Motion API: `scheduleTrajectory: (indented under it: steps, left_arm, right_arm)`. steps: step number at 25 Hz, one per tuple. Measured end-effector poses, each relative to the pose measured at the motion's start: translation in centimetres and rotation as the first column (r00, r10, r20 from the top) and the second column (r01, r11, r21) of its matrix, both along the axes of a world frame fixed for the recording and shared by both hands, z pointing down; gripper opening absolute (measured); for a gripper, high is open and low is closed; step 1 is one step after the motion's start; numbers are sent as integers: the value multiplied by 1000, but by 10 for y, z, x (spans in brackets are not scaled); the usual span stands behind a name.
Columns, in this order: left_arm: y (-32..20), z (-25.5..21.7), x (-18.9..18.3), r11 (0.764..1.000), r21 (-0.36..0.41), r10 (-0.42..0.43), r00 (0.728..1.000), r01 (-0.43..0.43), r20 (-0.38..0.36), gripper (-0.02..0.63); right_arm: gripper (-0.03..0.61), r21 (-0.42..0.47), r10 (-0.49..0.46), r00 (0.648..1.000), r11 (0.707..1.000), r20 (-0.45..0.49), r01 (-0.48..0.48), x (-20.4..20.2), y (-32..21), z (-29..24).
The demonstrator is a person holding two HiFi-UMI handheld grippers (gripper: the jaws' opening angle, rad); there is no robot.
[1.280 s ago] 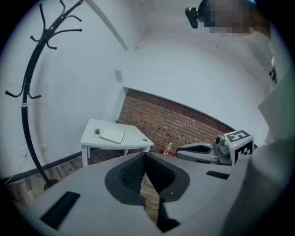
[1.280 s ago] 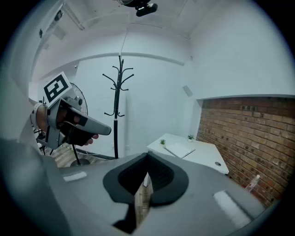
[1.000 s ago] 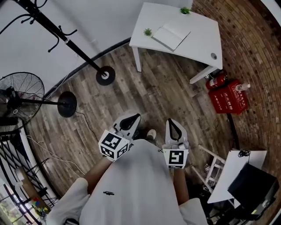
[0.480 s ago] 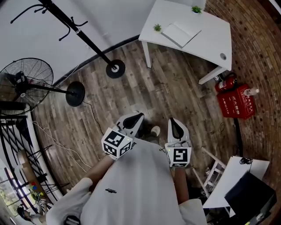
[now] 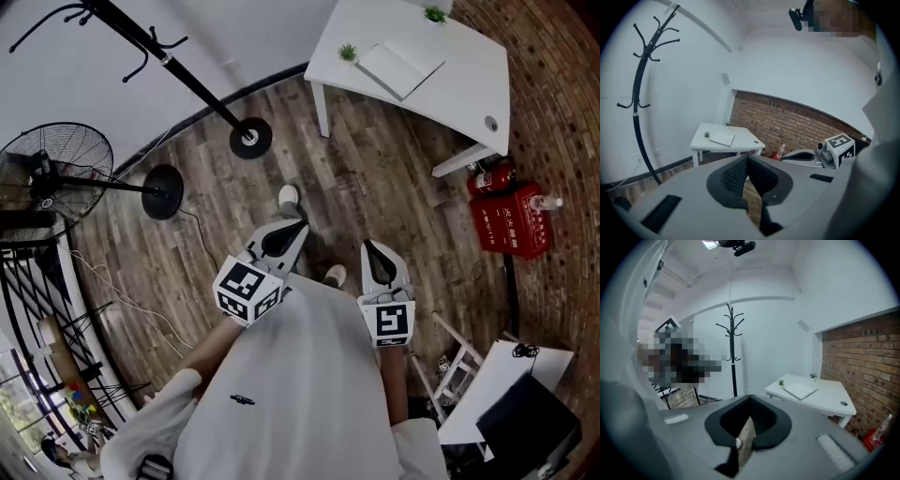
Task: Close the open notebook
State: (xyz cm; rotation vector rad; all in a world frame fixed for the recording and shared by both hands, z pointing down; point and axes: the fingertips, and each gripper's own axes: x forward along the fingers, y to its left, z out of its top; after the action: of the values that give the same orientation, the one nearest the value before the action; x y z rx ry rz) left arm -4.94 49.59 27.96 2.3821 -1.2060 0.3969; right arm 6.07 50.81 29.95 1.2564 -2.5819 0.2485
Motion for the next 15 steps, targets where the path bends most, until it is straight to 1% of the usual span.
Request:
scheduleTrajectory:
  steps: [2,4,7,11,15]
  left_arm:
    - [-20,5,-8,999,6,33,999,-33,12,9]
    - [-44,11,-20,998,1,60,998,-60,15,9]
    - [-92,15,-45,998,-25,63,998,-64,-32,9]
    - [-165,6,-82,996,-32,86,994,-88,-72,9]
    - [-236,0,-132,995,-47,88,992,-93,-95,9]
  right_arm:
    - [11,13,27,999,1000,19,-27,-8,-20,-2]
    - [11,5,61,998,998,19,-61,-18,-44,3]
    - [11,-14,105,994,994,33,-105,-38,-90,5]
    - [11,-25,178,982,984,61,-177,-66,-158,-10]
    - [11,-43,237,971,971,31,-235,-100,-222,-19]
